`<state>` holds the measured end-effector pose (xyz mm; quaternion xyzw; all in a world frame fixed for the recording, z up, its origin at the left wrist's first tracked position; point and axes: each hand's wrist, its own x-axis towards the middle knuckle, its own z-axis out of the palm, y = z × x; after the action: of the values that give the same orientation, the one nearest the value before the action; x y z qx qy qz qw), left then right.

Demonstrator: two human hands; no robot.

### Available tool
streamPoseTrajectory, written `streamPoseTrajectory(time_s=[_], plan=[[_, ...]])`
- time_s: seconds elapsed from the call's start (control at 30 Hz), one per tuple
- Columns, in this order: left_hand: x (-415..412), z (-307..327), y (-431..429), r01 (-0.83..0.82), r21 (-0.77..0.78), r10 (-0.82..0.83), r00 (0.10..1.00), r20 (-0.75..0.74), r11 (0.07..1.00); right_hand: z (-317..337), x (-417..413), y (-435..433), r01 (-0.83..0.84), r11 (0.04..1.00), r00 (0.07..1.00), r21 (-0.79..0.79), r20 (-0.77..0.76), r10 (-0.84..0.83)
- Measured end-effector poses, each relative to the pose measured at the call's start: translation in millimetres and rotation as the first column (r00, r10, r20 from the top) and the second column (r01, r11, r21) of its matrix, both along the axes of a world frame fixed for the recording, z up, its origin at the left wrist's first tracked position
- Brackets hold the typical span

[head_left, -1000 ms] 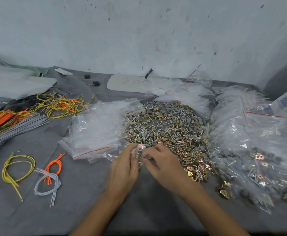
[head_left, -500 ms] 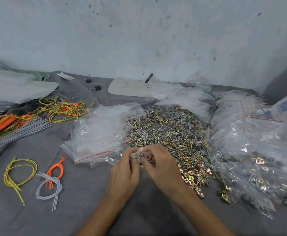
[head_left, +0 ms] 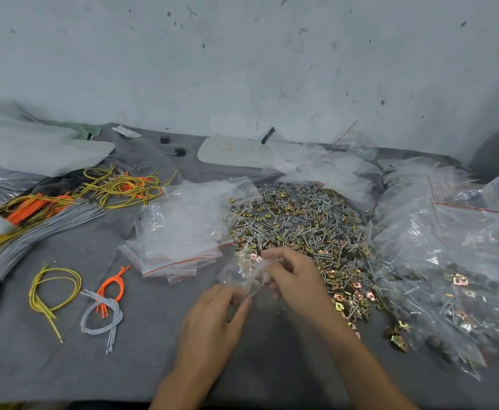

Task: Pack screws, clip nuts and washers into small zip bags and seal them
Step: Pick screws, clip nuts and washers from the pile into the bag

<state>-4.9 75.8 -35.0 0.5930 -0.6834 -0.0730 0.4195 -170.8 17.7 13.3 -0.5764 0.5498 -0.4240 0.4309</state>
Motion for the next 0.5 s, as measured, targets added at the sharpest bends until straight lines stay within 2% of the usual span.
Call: streamPoseTrajectory(time_s=[0.13,0.3,0.4,0.5], plan=[[3.9,32.9,-1.4,0.022,-0.088,-0.040,0.978,-0.206,0.996,30.5,-8.3,10.7,-0.022,1.000,0.980,0.006,0.196,0.021],[1.7,70.5,-0.4,0.054,-0.097,-0.095,0.868,-0.487,0.994,65.1,-20.1,25.4,-0.117,0.993,0.906,0.012,0.411,0.101],[-1.6,84.9,2.3,0.104,-0.105,-0.145,0.816,-0.559,0.989,76.4,-28.7,32.5,-0.148,0.989,0.876,-0.003,0.463,0.132],[-4.6,94.7,2.9,0.128,-0.095,-0.160,0.789,-0.593,0.987,81.7,-38.1,35.2,-0.151,0.988,0.880,-0.019,0.454,0.143]])
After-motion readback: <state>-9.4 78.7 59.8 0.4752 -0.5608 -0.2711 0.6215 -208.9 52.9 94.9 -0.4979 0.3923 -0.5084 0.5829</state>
